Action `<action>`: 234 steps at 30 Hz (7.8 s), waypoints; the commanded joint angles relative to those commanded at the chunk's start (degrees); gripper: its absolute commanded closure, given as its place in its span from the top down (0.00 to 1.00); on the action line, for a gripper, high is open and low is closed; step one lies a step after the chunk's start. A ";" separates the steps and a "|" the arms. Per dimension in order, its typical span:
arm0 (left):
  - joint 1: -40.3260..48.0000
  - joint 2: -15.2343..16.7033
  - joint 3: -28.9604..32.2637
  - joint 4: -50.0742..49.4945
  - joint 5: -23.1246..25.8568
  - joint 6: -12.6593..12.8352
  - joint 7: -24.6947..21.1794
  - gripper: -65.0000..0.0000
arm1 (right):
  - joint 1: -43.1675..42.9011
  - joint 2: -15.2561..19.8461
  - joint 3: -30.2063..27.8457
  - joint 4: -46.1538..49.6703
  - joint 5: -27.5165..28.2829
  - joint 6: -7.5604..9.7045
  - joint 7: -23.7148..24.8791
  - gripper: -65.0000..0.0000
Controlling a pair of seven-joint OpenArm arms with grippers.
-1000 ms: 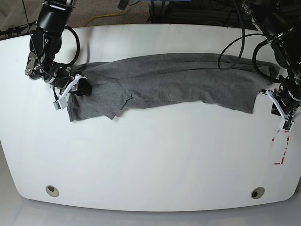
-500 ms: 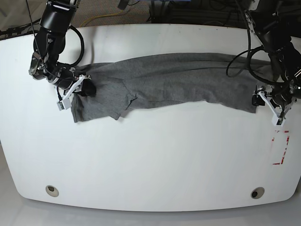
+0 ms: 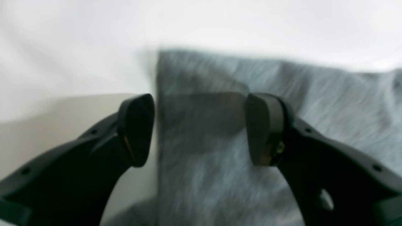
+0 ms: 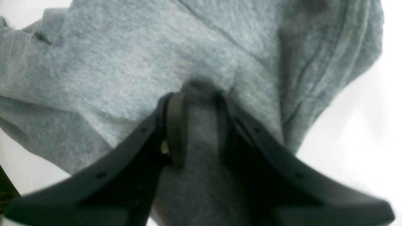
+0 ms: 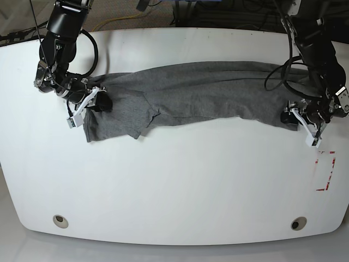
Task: Fold the T-shirt properly
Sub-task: 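Regrasp the shirt end with the left gripper and pull it outward, then hold both shirt ends and stretch the folded strip taut, then release the left gripper and grasp the strip midway toward the right gripper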
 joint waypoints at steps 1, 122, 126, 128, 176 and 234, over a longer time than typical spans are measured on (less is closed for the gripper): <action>-0.09 0.00 0.00 -0.53 -0.09 0.00 0.00 0.65 | 0.09 0.00 0.00 0.00 0.00 0.00 0.00 0.25; 15.82 -12.66 -9.93 33.23 -20.40 0.00 13.27 0.53 | -0.35 -0.18 0.18 0.00 0.09 0.00 0.00 0.25; 15.91 -8.18 -8.35 32.88 -18.11 0.00 13.01 0.52 | -0.44 -0.18 0.26 -0.09 0.09 0.00 0.00 0.25; 15.82 -6.77 -7.65 32.79 -15.12 0.00 12.92 0.52 | -0.70 -0.18 0.26 -0.09 0.09 0.00 0.00 0.25; 12.22 -7.38 -24.35 21.80 -16.53 0.00 17.41 0.72 | 0.62 -2.37 2.99 18.73 7.30 0.00 -10.73 0.26; 18.73 -9.85 -6.86 14.33 -21.19 0.00 3.69 0.08 | 1.05 -5.01 -1.76 11.43 5.27 0.00 -8.44 0.26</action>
